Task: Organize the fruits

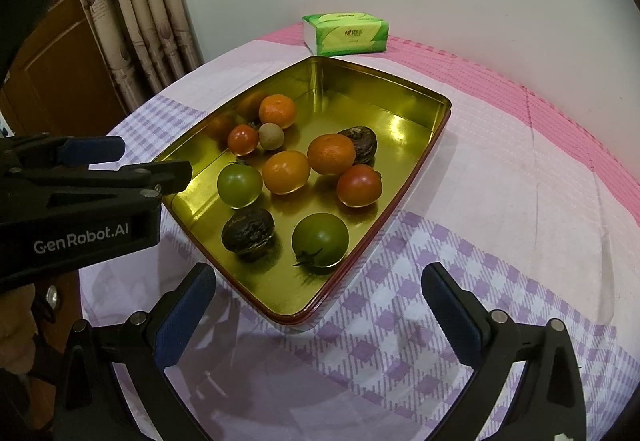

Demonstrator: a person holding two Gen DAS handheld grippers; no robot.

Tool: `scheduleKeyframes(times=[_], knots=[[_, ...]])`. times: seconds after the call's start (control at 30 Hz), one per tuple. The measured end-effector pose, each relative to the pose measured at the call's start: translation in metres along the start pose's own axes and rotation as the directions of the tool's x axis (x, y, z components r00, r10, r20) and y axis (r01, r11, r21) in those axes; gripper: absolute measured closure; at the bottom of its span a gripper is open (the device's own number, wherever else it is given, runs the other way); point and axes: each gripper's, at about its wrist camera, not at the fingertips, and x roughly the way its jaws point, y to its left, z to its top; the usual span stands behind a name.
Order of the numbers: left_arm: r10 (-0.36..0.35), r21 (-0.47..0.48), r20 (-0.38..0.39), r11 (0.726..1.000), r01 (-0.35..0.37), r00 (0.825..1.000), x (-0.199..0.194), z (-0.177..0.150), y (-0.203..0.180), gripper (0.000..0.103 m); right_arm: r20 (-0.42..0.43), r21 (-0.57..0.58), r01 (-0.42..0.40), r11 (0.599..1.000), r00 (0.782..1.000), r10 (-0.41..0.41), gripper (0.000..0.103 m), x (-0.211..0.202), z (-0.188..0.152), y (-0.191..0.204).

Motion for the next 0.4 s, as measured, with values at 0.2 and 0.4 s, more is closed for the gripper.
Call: scheduleKeyframes(times=[0.2,0.4], knots=[[-0.01,-0.006,-0.004,1.0,0.01,1.0,0.0006,0.0014,-0.0002,0.034,0.0,0.001,-0.006,1.0,1.0,0.006,0.001,-0.0003,-0.0007,0.0015],[-0.018,-0.008,-0.004,1.0,0.018,1.0,0.0002,0.0024,-0.0019,0.034,0.0,0.0,-0.005,1.0,1.0,0.005,0.001,-0.0005,0.0,0.0005]])
